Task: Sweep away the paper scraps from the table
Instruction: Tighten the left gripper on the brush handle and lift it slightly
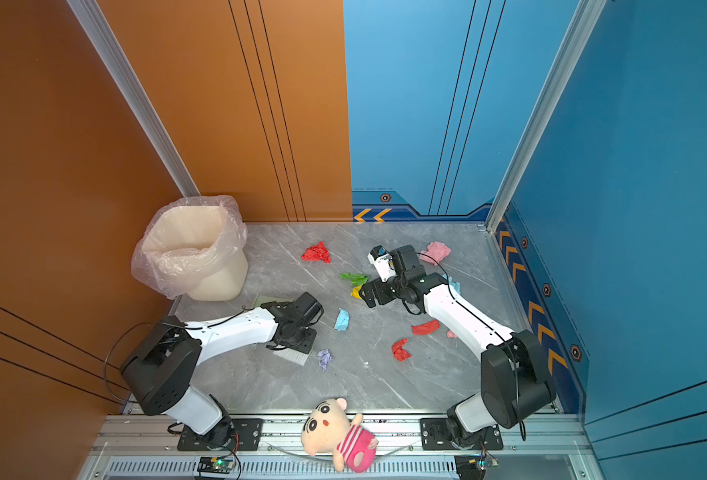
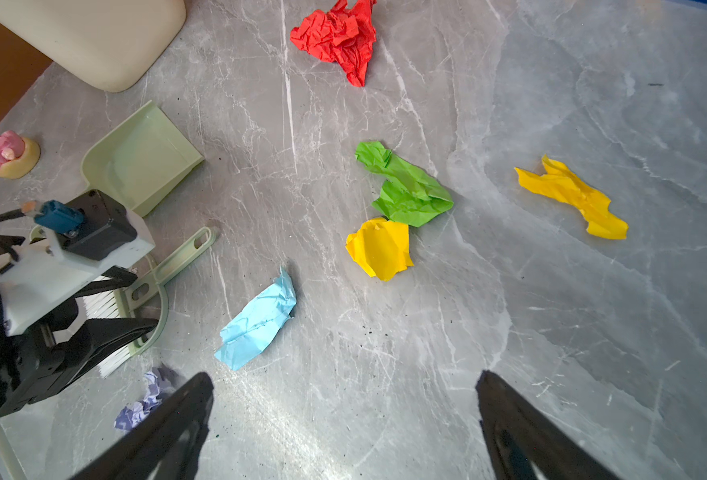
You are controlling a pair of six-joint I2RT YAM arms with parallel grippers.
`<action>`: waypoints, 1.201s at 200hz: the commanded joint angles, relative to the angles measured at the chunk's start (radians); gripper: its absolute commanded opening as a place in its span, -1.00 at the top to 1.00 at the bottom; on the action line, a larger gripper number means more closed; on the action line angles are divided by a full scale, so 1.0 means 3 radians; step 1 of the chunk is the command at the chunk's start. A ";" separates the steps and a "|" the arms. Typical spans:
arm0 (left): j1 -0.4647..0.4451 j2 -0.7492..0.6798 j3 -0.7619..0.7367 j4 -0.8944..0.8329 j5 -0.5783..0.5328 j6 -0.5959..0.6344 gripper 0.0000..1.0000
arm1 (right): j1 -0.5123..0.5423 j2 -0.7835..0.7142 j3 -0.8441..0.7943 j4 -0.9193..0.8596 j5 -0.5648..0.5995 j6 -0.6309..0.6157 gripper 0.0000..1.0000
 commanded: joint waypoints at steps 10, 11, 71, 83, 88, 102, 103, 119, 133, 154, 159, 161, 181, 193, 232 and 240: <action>0.0033 0.0113 0.0077 -0.0190 0.0191 0.0018 -0.13 | 0.0021 0.0063 0.0103 -0.0091 -0.0023 -0.0039 -1.00; 0.0033 0.0113 0.0077 -0.0198 0.0191 0.0017 -0.13 | 0.0021 0.0063 0.0105 -0.0092 -0.0024 -0.0039 -1.00; 0.0042 0.0100 0.0124 -0.0416 0.0143 -0.0026 -0.08 | 0.0026 0.0083 0.0165 -0.0146 -0.0028 -0.0057 -1.00; 0.0043 0.0100 0.0129 -0.0455 0.0148 -0.0017 -0.08 | 0.0031 0.0089 0.0160 -0.0148 -0.0026 -0.0042 -1.00; 0.0048 0.0099 0.0131 -0.0456 0.0147 -0.0014 -0.08 | 0.0034 0.0091 0.0161 -0.0145 -0.0027 -0.0044 -1.00; 0.0052 0.0112 0.0127 -0.0457 0.0145 -0.0010 -0.08 | 0.0041 0.0094 0.0166 -0.0145 -0.0022 -0.0039 -1.00; 0.0055 0.0113 0.0125 -0.0457 0.0145 -0.0010 -0.08 | 0.0041 0.0094 0.0164 -0.0145 -0.0021 -0.0039 -1.00; 0.0060 0.0153 0.0129 -0.0457 0.0149 -0.0004 -0.07 | 0.0047 0.0090 0.0173 -0.0152 -0.0020 -0.0035 -1.00; 0.0053 0.0183 0.0129 -0.0457 0.0156 -0.0008 -0.05 | 0.0052 0.0083 0.0173 -0.0150 -0.0020 -0.0039 -0.99; 0.0048 0.0208 0.0129 -0.0457 0.0155 -0.0020 0.01 | 0.0052 0.0079 0.0170 -0.0157 -0.0011 -0.0039 -1.00; 0.0050 0.0214 0.0124 -0.0457 0.0158 -0.0021 0.04 | 0.0052 0.0078 0.0170 -0.0155 -0.0010 -0.0038 -1.00; 0.0049 0.0215 0.0124 -0.0457 0.0156 -0.0021 0.05 | 0.0052 0.0078 0.0172 -0.0155 -0.0013 -0.0039 -1.00; 0.0046 0.0227 0.0129 -0.0457 0.0131 -0.0021 0.12 | 0.0052 0.0078 0.0173 -0.0165 -0.0005 -0.0039 -1.00; 0.0043 0.0234 0.0128 -0.0457 0.0107 -0.0020 0.18 | 0.0052 0.0073 0.0164 -0.0165 -0.0005 -0.0039 -1.00; 0.0017 0.0242 0.0139 -0.0452 0.0038 0.0007 0.36 | 0.0057 0.0059 0.0153 -0.0191 -0.0002 -0.0044 -1.00; 0.0010 0.0246 0.0144 -0.0457 0.0019 0.0015 0.41 | 0.0057 0.0053 0.0156 -0.0194 0.0000 -0.0048 -1.00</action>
